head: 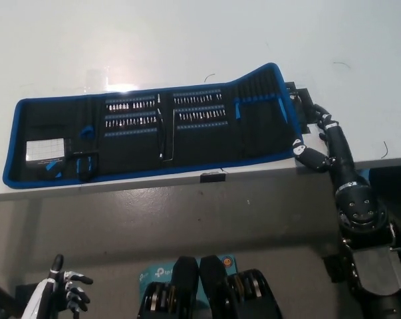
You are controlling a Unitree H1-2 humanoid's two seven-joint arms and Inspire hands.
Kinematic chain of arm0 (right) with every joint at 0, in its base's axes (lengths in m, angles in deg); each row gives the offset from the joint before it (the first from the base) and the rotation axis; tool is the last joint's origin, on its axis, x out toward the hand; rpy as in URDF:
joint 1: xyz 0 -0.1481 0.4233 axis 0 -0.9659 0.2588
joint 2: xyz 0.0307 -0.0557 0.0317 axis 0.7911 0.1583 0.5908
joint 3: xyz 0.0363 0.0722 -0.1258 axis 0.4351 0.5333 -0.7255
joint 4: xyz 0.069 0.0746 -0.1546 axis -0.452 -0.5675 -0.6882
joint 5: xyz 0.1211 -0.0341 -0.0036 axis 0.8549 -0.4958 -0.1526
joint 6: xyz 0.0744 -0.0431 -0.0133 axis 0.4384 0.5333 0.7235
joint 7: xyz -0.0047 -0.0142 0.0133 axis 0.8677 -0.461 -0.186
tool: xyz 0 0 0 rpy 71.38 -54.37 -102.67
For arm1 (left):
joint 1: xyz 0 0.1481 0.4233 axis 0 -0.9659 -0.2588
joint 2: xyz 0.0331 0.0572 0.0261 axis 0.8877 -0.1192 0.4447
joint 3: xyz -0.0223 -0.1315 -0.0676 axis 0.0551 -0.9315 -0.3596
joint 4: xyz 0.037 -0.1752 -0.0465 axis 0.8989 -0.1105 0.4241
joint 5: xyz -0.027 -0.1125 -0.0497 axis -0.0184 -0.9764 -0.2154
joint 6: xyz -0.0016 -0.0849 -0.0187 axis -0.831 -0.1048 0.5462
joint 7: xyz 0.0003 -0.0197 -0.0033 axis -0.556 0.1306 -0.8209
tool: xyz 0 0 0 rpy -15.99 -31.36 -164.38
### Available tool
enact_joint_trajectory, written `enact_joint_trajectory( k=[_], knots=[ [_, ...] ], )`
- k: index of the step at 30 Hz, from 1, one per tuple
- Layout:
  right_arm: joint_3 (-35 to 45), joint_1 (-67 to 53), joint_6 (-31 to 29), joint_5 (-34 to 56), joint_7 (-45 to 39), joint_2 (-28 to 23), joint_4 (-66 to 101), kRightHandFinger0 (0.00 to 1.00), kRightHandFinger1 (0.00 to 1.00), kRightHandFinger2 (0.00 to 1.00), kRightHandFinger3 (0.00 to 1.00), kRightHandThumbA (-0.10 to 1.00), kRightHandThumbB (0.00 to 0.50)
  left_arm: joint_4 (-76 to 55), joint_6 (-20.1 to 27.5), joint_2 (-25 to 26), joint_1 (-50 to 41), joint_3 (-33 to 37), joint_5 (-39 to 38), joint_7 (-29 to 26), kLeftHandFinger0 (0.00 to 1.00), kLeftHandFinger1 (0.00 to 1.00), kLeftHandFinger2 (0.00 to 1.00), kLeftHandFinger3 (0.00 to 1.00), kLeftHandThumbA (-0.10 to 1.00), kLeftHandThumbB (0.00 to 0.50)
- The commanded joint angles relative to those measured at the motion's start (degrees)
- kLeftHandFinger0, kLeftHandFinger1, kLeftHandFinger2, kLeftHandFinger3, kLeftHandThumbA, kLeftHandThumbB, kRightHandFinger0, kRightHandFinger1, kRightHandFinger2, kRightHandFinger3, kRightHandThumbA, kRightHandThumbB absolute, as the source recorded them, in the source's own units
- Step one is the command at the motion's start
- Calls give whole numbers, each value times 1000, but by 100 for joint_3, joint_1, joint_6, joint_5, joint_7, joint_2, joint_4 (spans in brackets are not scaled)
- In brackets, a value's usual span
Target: The robot uses its right hand to lift an edge of the toolkit kept in middle of the desk and make one fold in it
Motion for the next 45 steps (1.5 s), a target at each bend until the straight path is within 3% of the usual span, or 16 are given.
enact_joint_trajectory(
  k=[1, 4, 8, 13, 17, 29, 33, 35, 36, 38, 39, 41, 42, 43, 44, 45],
  knots=[
    [136, 216, -258, 77, 466, 86, -175, 1000, 1000, 1000, 1000, 372, 338, -74, 233, 27, 19, -6, -66, 61, 195, 259, 252, 388, 1000, 500],
    [242, 181, -404, 93, 734, 227, -293, 1000, 1000, 1000, 1000, 303, 337, -65, 207, 33, 24, -30, -84, 48, 190, 251, 249, 392, 1000, 500],
    [141, 221, -556, 51, 817, 354, -387, 1000, 1000, 1000, 1000, 368, 388, -78, 208, 52, -4, -35, -91, 58, 206, 264, 267, 393, 1000, 500],
    [7, 259, -362, 87, 705, 571, -227, 1000, 1000, 1000, 1000, 361, 393, -150, 195, 5, -86, -47, -117, 40, 191, 256, 255, 382, 1000, 500],
    [-172, 369, -221, -58, 825, 801, -330, 1000, 1000, 1000, 1000, 396, 437, -79, 253, 46, -25, -30, -86, 62, 180, 256, 243, 402, 1000, 500],
    [-500, 272, -155, -75, 836, 905, -338, 1000, 1000, 1000, 1000, 341, 403, -50, 212, 98, 86, -43, -63, 57, 192, 246, 246, 391, 1000, 500],
    [-483, 249, -341, 35, 807, 911, -377, 1000, 1000, 1000, 1000, 281, 361, -126, 128, 96, 59, -17, -22, 46, 228, 275, 277, 384, 1000, 500],
    [-446, 251, -499, 197, 682, 913, -393, 1000, 1000, 1000, 1000, 196, 304, -60, 219, 104, 88, -10, -53, 89, 199, 253, 251, 387, 1000, 500],
    [-393, 252, -592, 327, 622, 928, -398, 1000, 1000, 1000, 1000, 178, 295, -60, 192, 103, 105, -11, -48, 80, 197, 251, 250, 390, 1000, 500],
    [-121, 232, -855, 734, 642, 1078, -405, 1000, 1000, 1000, 1000, 1, 297, -61, 215, 110, 108, -9, -43, 84, 198, 252, 251, 388, 1000, 500],
    [-52, 207, -1056, 834, 679, 1138, -399, 566, 606, 669, 1000, -73, 226, -89, 175, 101, 103, -20, -56, 74, 197, 256, 252, 389, 1000, 500],
    [-20, 208, -1374, 834, 720, 1165, -471, 97, 114, 189, 1000, -100, 199, -94, 135, 111, 111, -16, -78, 99, 192, 261, 262, 401, 1000, 500],
    [-6, 207, -1391, 837, 720, 1167, -475, 8, 10, 95, 1000, -100, 196, -94, 128, 117, 121, -12, -75, 103, 193, 263, 263, 403, 1000, 500],
    [12, 253, -1616, 843, 796, 1193, -537, 0, 0, 4, 939, -100, 160, -104, 159, 117, 123, -8, -63, 100, 184, 254, 259, 395, 1000, 500],
    [15, 258, -1646, 855, 797, 1194, -550, 0, 0, 0, 865, -100, 151, -104, 162, 119, 123, -7, -63, 104, 182, 254, 262, 398, 1000, 500],
    [28, 281, -1645, 894, 779, 1200, -523, 0, 0, 127, 672, -100, 110, -119, 133, 117, 117, -8, -60, 95, 194, 262, 263, 395, 1000, 500]
  ],
)
